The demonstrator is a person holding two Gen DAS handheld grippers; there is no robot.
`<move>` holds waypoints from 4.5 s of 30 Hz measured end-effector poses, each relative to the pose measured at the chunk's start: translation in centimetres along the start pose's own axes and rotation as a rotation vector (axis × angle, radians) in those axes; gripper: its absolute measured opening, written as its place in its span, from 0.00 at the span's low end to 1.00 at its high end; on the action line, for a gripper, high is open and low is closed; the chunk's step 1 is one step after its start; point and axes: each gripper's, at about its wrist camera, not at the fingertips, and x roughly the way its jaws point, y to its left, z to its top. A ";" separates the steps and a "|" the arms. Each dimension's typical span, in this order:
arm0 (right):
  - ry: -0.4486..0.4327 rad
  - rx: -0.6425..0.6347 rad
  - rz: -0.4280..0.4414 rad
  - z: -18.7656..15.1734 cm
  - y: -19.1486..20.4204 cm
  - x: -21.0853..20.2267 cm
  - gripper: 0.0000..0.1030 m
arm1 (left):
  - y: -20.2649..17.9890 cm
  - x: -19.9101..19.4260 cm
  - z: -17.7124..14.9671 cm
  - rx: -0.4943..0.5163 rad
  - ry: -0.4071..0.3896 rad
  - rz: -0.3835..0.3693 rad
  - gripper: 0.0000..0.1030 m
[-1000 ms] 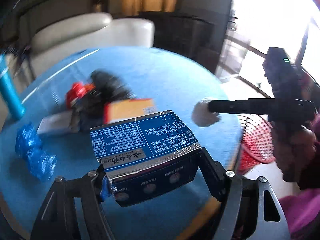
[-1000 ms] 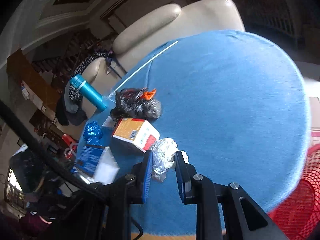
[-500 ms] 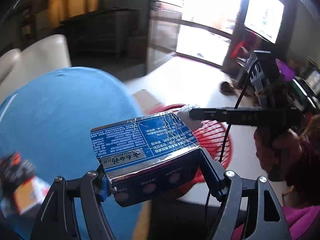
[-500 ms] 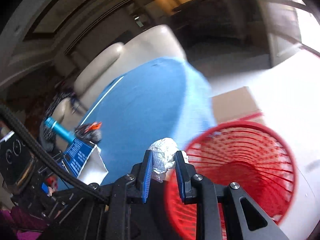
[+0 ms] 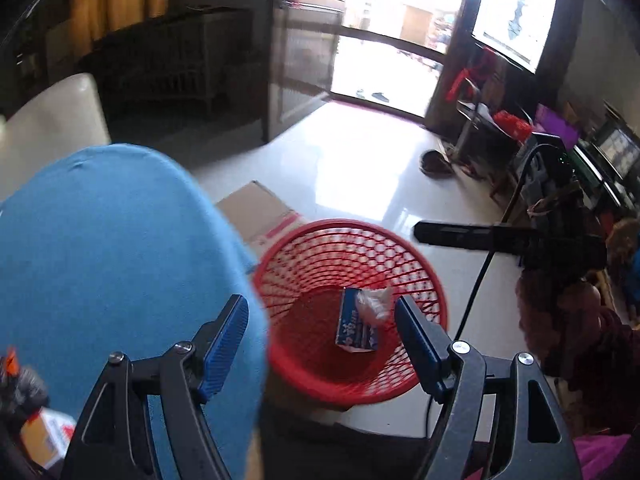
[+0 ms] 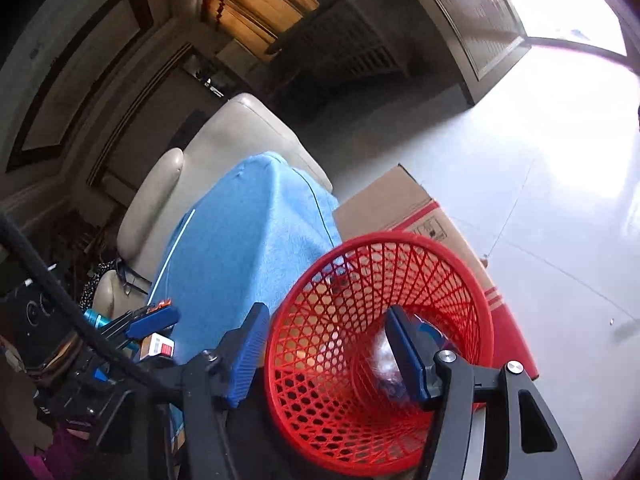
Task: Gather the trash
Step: 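Drop the box and tissue into the red wastebasket, opening both grippers, then grasp the blue plastic bags with left while right grasps the orange box, then carry the blue bags and orange box over the red wastebasket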
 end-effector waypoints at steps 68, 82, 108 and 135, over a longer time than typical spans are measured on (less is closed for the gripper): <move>0.462 -1.079 0.236 -16.9 36.7 23.4 0.48 | 21.0 -16.9 -19.8 -0.699 0.009 0.797 0.49; 0.332 -0.740 0.309 -10.8 29.5 15.2 0.48 | 15.5 -14.7 -14.4 -0.505 0.009 0.798 0.49; 0.176 -0.549 0.236 -6.0 19.9 7.2 0.48 | 8.4 -8.3 -7.1 -0.234 0.058 0.736 0.50; 0.145 -0.453 0.200 -3.8 15.6 6.0 0.48 | 6.4 -4.2 -3.9 -0.124 0.117 0.690 0.50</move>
